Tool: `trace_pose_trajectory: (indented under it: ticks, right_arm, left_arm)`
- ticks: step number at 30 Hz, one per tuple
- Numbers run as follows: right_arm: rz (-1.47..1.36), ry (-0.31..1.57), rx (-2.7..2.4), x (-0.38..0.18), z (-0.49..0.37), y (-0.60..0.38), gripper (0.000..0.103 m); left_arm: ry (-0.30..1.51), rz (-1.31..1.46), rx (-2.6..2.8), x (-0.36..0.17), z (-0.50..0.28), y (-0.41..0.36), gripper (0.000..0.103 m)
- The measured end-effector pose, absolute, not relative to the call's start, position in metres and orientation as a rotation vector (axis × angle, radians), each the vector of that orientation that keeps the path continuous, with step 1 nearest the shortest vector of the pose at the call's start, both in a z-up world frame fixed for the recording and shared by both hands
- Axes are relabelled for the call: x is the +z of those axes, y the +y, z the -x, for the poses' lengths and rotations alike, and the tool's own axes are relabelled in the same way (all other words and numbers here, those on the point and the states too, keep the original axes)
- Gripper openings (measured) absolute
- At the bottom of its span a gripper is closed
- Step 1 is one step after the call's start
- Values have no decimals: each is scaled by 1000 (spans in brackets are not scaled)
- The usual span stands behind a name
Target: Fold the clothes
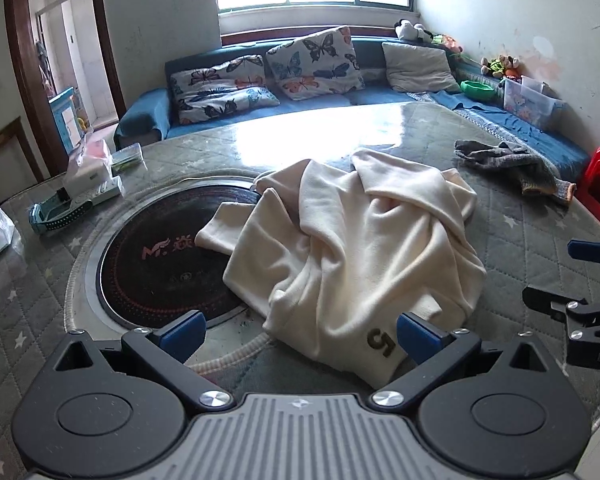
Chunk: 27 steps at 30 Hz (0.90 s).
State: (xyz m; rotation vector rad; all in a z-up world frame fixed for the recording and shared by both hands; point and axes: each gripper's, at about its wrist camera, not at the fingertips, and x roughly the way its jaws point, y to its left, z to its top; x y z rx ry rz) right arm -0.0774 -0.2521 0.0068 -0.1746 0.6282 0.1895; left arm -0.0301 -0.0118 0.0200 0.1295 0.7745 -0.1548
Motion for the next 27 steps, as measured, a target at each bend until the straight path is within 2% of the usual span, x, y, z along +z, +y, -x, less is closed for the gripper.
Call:
trace_pose_trajectory:
  ticks: [6,14,27]
  right_arm:
    - [181,638,220,12,50,-248,68]
    - [192,631,237,16,20,-242,65]
    - [223,646,282,16,-20,-222,53]
  left_arm:
    - [799,-132,-136,19,9,-4,103]
    - [831,-137,-117,12,-21,2,103]
    - [835,-104,-86,6,-56,25,102]
